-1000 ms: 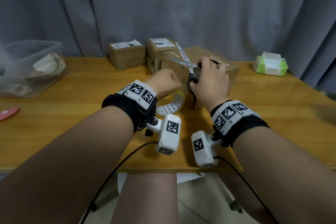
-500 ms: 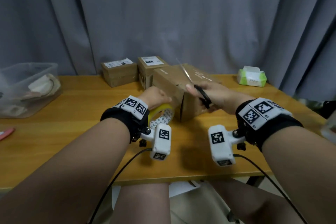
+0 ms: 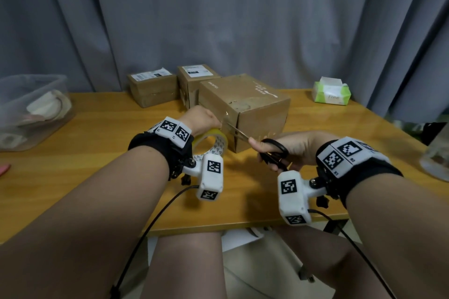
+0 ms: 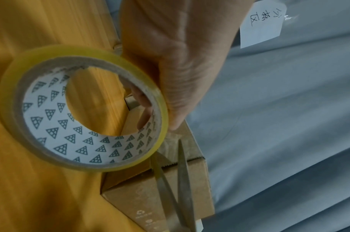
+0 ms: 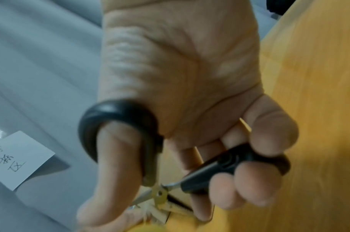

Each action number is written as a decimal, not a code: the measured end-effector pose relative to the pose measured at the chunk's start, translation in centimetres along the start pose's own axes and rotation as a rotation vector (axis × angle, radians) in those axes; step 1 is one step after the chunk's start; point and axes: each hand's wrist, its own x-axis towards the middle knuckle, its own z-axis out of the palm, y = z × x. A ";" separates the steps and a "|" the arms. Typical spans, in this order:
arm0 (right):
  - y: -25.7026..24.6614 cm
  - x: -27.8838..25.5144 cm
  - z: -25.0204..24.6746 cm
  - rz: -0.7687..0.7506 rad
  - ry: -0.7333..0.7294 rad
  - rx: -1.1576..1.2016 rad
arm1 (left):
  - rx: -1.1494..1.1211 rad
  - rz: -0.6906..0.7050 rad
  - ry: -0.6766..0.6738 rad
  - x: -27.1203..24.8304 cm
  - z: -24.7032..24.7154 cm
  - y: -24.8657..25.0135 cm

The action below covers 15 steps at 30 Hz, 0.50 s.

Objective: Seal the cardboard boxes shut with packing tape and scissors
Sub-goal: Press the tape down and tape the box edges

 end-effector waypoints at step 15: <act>-1.6 3.0 2.7 -0.217 0.327 0.004 | 0.021 -0.019 -0.031 0.1 -0.5 0.1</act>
